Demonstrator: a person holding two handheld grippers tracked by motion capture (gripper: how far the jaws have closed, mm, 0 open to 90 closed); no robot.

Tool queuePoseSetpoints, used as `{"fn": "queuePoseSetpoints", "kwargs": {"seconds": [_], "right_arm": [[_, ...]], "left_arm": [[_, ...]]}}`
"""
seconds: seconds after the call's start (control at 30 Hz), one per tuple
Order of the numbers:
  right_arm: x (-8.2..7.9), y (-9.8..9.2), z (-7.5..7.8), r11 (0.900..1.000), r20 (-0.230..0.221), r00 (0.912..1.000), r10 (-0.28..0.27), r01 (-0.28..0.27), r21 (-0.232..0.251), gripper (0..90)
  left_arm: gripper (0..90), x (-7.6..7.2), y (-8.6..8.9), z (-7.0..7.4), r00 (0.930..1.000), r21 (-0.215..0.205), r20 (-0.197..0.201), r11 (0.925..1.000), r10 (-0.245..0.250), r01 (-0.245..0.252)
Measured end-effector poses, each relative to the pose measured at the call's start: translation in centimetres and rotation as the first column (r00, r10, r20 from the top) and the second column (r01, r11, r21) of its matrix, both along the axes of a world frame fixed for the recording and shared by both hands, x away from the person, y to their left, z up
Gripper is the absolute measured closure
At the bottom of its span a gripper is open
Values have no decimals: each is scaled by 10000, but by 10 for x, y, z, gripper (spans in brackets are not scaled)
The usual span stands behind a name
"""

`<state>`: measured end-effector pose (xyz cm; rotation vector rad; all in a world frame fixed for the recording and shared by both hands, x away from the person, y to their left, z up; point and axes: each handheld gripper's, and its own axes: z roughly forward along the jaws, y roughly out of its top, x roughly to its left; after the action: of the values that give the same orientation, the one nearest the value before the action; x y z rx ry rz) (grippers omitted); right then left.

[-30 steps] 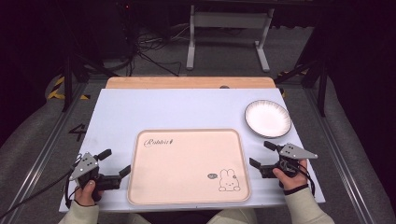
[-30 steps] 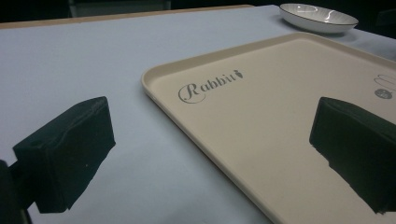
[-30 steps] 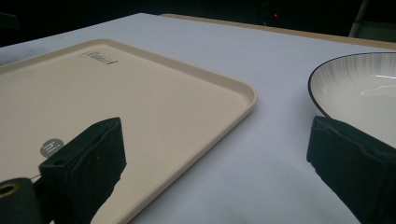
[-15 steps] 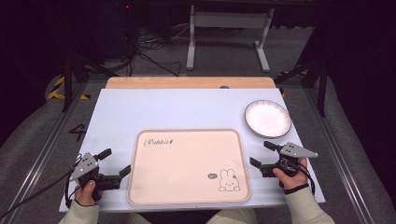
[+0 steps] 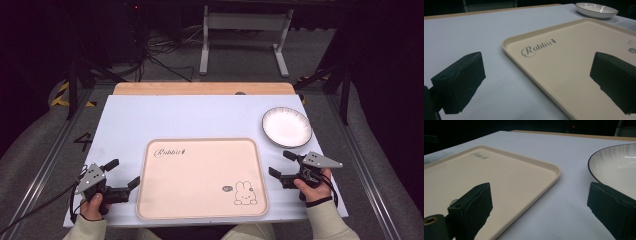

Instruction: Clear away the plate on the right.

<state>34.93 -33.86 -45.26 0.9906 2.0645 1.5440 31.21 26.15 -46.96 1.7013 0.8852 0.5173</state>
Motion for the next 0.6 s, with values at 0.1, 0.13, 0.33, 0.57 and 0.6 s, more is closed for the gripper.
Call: {"fn": "queuePoseSetpoints", "kwargs": {"seconds": [0.1, 0.13, 0.33, 0.57, 0.6], "right_arm": [[1, -2, 3, 9999, 123, 9999, -90, 88, 148, 65], [1, -3, 6, 9997, 234, 9996, -126, 122, 189, 65], [3, -3, 16, 9997, 569, 9983, -155, 143, 209, 63], [1, -12, 28, 9996, 795, 9966, -209, 193, 210, 60], [0, -14, 30, 9993, 820, 9963, -264, 240, 300, 59]], "left_arm": [[4, 0, 0, 0, 10000, -2, -3, 10000, -6, 6], [4, 0, 0, 0, 10000, 18, -19, 10000, -23, 23], [4, 0, 0, 0, 10000, 79, -13, 10000, -41, 41], [4, 0, 0, 0, 10000, 102, -21, 9999, -47, 47], [4, 0, 0, 0, 10000, 103, -20, 9999, -47, 48]]}}
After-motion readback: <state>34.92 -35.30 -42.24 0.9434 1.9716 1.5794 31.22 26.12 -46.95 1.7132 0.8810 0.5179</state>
